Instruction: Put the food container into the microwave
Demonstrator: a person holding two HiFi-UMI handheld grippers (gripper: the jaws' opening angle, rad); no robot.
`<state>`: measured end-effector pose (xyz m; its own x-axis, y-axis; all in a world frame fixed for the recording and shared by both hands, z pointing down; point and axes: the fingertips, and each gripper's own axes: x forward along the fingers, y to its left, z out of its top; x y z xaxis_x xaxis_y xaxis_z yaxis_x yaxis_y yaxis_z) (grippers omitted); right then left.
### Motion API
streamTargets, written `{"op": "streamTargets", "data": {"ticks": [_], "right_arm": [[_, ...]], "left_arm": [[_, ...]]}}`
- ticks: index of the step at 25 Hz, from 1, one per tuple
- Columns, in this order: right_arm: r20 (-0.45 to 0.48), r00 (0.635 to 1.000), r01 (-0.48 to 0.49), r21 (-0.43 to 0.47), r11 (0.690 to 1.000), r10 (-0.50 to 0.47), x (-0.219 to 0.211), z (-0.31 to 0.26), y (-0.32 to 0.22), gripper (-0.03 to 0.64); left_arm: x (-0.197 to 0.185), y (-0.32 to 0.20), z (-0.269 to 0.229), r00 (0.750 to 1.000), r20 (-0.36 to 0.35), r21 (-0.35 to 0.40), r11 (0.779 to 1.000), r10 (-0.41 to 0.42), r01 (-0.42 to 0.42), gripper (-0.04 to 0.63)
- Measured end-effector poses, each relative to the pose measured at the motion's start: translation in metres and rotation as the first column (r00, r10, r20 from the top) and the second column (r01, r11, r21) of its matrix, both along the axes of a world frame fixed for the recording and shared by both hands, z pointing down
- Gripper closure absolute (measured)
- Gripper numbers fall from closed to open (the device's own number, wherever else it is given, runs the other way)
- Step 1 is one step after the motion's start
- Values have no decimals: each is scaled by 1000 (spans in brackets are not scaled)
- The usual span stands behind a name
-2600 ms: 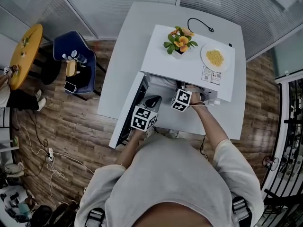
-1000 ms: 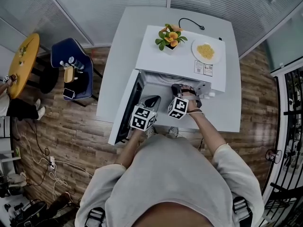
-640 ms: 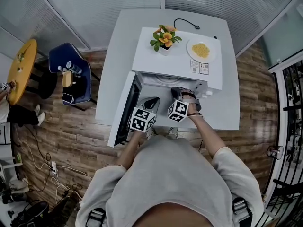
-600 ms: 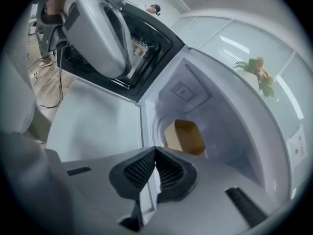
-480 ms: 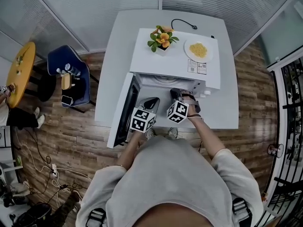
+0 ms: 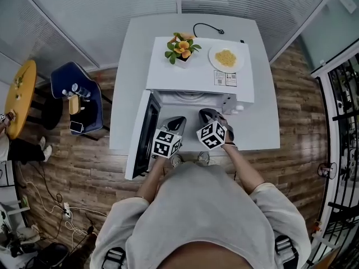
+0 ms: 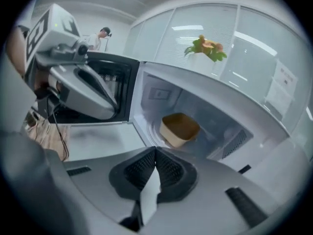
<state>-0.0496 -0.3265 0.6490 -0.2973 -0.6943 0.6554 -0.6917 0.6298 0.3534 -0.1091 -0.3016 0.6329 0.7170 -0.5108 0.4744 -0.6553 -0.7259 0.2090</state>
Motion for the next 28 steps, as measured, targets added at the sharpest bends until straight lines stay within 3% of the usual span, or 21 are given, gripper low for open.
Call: {"op": "streamTargets", "data": {"ticks": [5,11,28], "right_arm": [[157,983,-97,-5,995,97,11,-18,2,603],[350,918,-202,13,979,185,28,-39,8,603],[427,843,-372,28,928,325,88,-56,27,603]], "left_arm": [[0,-1,1,1000,5,-2,1000,7,-7,584],[-4,-2,2,1000,9,-3,1000,3,-3,584],[-7,-14,-9,1000,2,23,1000,-8,8,584]]}}
